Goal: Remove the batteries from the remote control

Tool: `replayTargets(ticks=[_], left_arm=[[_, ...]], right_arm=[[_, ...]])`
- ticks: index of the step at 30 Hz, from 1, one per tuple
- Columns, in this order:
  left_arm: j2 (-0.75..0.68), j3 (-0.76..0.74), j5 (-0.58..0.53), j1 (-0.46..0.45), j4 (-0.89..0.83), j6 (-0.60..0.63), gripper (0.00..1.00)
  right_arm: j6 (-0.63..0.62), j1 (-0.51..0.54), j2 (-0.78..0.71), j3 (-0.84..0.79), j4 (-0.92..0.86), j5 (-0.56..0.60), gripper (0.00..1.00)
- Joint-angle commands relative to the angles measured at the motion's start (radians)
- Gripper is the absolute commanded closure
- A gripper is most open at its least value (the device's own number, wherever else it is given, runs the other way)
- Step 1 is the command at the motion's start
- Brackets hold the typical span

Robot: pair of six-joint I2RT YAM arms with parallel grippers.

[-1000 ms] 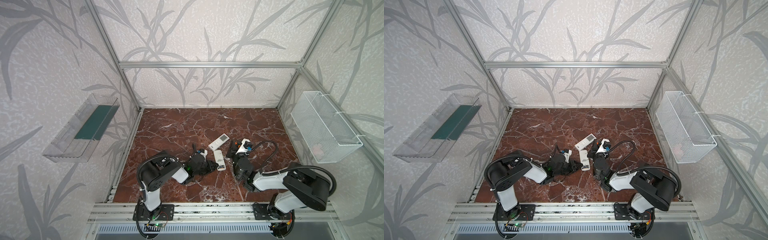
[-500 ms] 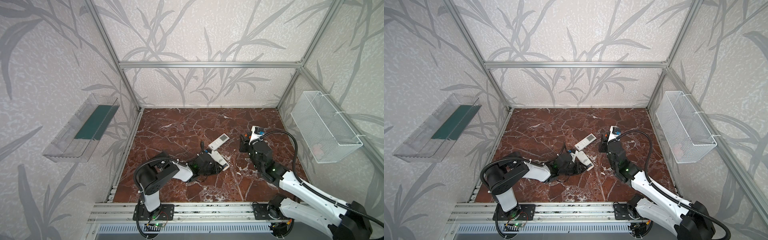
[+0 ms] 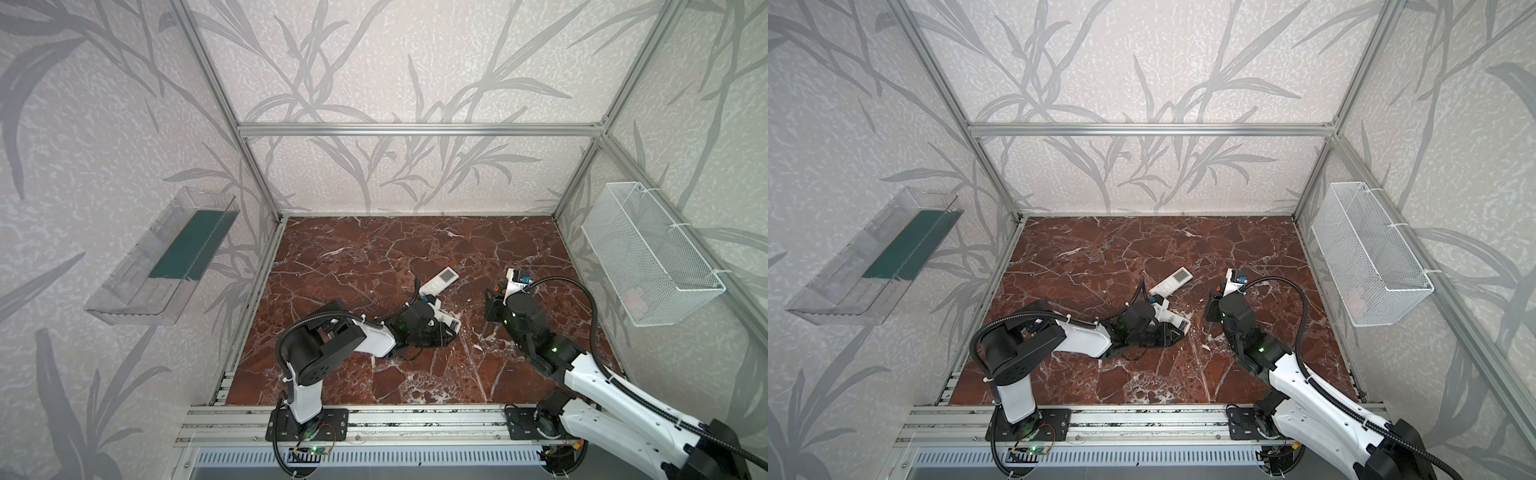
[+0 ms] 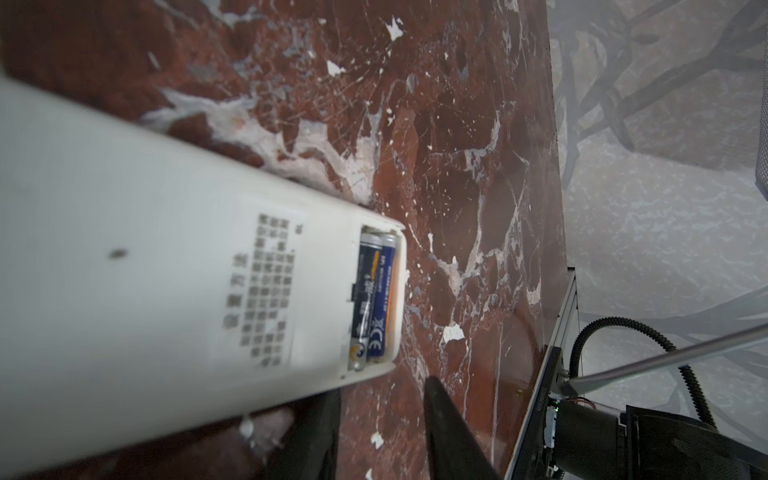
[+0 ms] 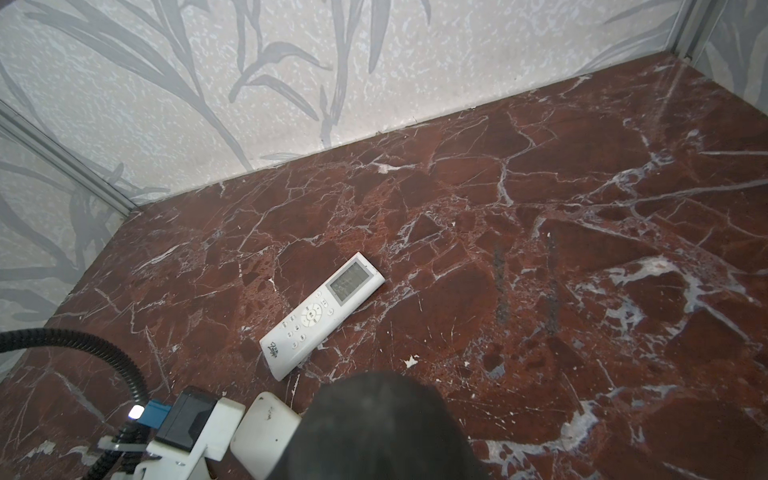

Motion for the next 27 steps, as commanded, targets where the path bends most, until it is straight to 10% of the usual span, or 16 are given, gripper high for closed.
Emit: replayTargets(ticks=[1,9,27], left_arm=[[0.005,0.038,-0.009,-0.002,0.003,0.041,0.64],[-0.142,-0.04,-0.047,0.025,-0.031,0.052,0.64],[-0.105,-0.097,-0.033,0.134,0.06,-0.006,0.65]], right_arm=[[0.044,-0.023,0.02,-0.011,0.076,-0.017,1.0],[0.055,-0.013,0.142,-0.073,0.374,-0.028,1.0],[-0.231,0.207,0.477,-0.099,1.037,0.33,1.0]])
